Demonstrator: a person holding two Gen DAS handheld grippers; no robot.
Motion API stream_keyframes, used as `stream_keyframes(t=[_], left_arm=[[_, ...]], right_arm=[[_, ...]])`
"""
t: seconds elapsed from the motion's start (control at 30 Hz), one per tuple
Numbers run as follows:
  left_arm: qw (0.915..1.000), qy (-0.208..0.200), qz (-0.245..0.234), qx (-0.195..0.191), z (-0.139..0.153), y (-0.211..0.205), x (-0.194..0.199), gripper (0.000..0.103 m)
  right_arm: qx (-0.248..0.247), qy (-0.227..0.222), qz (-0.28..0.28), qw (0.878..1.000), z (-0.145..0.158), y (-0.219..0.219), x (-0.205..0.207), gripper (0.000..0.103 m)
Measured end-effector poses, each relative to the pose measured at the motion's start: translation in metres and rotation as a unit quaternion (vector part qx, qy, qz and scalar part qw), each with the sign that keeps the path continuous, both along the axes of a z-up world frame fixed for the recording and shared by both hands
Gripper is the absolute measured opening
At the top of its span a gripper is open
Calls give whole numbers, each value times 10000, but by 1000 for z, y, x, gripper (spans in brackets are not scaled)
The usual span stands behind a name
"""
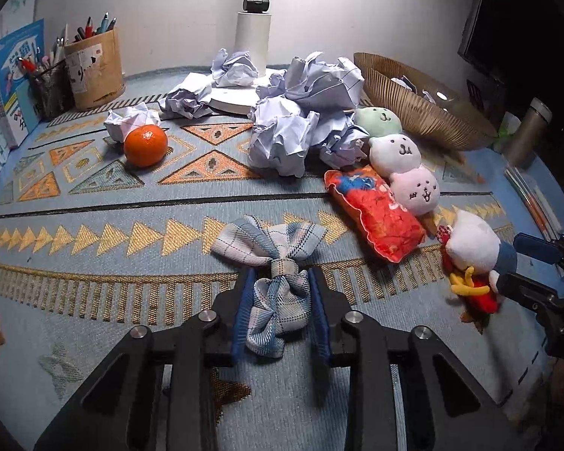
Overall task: Organize objects
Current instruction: 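Grasp the blue plaid bow with the left tool, then carry the plaid bow and white plush over the bowl and open both tools, then move both open tools back toward the remaining items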
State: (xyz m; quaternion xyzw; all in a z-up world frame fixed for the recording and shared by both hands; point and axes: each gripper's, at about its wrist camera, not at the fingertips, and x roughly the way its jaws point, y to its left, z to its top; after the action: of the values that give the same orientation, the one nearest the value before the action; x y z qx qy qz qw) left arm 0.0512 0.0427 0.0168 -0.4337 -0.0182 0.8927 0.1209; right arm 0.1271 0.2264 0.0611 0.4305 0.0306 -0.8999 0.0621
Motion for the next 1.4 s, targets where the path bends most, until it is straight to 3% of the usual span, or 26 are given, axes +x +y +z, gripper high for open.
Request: stream_keyframes(t=[0.07,0.2,0.27,0.37,0.6,0.8,0.93,1.07,1.2,1.27,1.3,1.4], left_arm=[[10000,3,44,88,2,-4,3,25],[9997,111,9,209,5,-4,9,25],[9997,141,16,175,6,-2,10,25],[9996,248,-5,160,9,1,13,25],[9988,413,-37,270,24,11,22,24],[9943,929,-302,417,74,33,15,24],[9888,1242,-634,536,117,63,-16,24],[9826,1486,-964,556,145,103,-63,24],[9818,1427,-1148,502,141,144,-112,24],[9842,1314,-1095,460,134,157,-135,29],[9857,1255,-1037,438,130,162,-145,40],[9870,1061,-1046,604,119,169,-165,41]], right_arm=[[89,6,33,10000,-6,-2,-4,58],[108,-121,-37,9999,-19,1,-11,55],[43,-104,-35,9999,-20,1,-10,45],[28,-20,-109,9999,-18,-2,-8,40],[-272,160,-221,9993,-3,0,-4,39],[-560,613,-475,9954,39,21,-2,39],[-965,1046,-810,9865,79,53,-15,39],[-1297,1287,-1511,9715,110,96,-50,39],[-1530,1140,-2036,9603,109,131,-99,39],[-1535,1094,-2248,9560,103,142,-119,39],[-1528,1080,-2293,9552,100,147,-129,39],[-1701,949,-2220,9554,89,155,-152,45]])
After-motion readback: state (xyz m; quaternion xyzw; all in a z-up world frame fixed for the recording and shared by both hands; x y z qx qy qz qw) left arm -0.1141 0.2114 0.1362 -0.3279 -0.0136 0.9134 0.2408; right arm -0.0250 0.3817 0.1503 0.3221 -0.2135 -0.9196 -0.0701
